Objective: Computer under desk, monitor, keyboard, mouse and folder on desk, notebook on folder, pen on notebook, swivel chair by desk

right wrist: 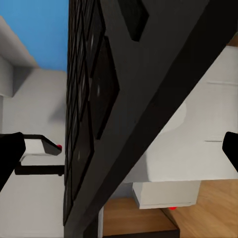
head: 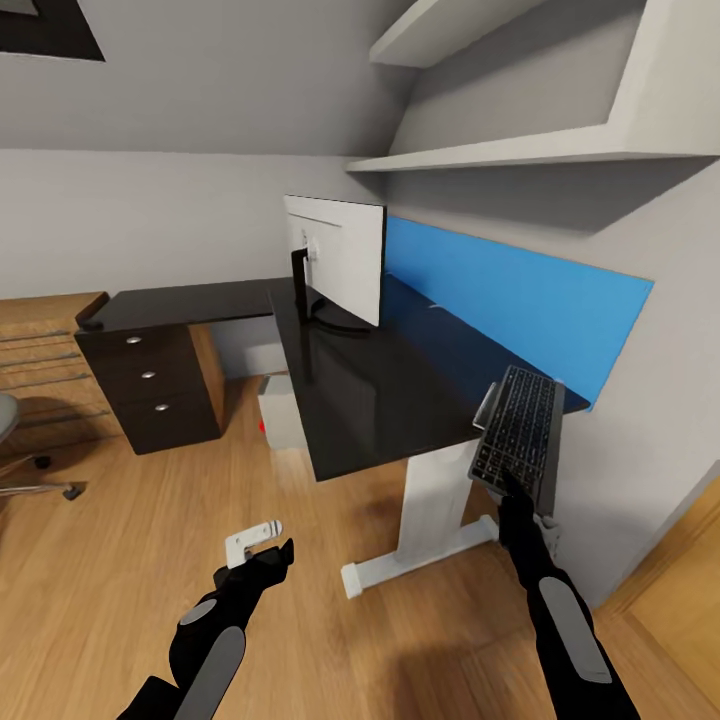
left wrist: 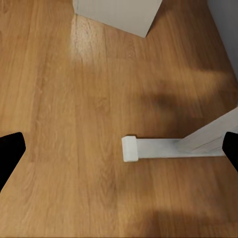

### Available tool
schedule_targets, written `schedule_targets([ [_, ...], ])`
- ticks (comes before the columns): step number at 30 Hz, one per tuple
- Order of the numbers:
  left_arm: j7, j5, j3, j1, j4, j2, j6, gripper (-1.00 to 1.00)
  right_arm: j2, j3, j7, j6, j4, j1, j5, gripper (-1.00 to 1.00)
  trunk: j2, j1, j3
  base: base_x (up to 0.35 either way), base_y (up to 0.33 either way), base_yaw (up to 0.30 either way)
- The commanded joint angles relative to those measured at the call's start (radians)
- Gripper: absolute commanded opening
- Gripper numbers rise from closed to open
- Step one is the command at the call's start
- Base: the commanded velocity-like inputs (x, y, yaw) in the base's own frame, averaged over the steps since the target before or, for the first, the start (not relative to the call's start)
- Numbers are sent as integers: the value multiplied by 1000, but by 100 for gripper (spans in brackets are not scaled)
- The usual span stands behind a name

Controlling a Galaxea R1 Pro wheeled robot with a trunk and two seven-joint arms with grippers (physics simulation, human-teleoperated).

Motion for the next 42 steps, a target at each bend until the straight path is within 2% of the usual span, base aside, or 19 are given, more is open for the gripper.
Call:
schedule_targets([
  [1, 10, 9, -2, -1, -1, 1, 1, 100, 1, -3, 4, 5, 0, -1, -10, 100, 0, 0, -1, 48, 0, 0],
  [14, 10, 11, -1, -1, -1, 2, 1, 100, 1, -3, 4, 5, -1, -1, -11, 100, 0, 0, -1, 10, 0, 0],
  [25, 10, 10, -1, -1, 0, 2, 1, 100, -17, -3, 5, 5, -2, -1, -11, 100, 0, 0, -1, 0, 0, 0],
  [42, 10, 10, -1, -1, 0, 1, 1, 100, -22, -3, -1, 4, -2, -1, -9, 100, 0, 0, -1, 0, 0, 0],
])
